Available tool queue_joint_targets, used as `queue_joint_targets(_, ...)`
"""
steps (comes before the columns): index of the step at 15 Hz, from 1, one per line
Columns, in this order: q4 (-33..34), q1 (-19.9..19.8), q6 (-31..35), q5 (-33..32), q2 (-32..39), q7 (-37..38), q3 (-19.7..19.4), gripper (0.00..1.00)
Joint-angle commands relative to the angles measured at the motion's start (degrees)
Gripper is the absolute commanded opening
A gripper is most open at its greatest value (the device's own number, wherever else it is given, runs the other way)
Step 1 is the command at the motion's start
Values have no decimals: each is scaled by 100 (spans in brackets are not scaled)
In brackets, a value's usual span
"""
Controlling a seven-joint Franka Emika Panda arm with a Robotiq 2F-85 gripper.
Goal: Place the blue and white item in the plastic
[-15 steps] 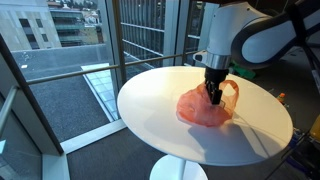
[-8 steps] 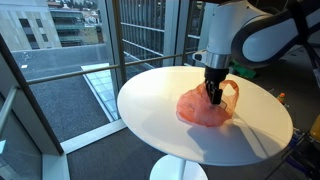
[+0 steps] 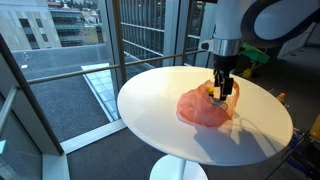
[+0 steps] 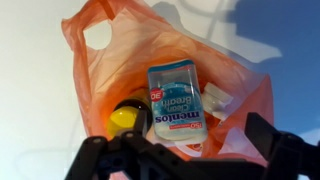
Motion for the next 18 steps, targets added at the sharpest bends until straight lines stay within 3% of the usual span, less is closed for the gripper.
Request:
queue_joint_targets(1, -207, -162, -261, 11, -424, 7, -41, 100)
queue_joint_targets(7, -471, -427, 143, -63, -640, 216, -307, 100)
queue_joint_targets(18, -1011, -618, 1734, -123, -487, 797, -590, 100)
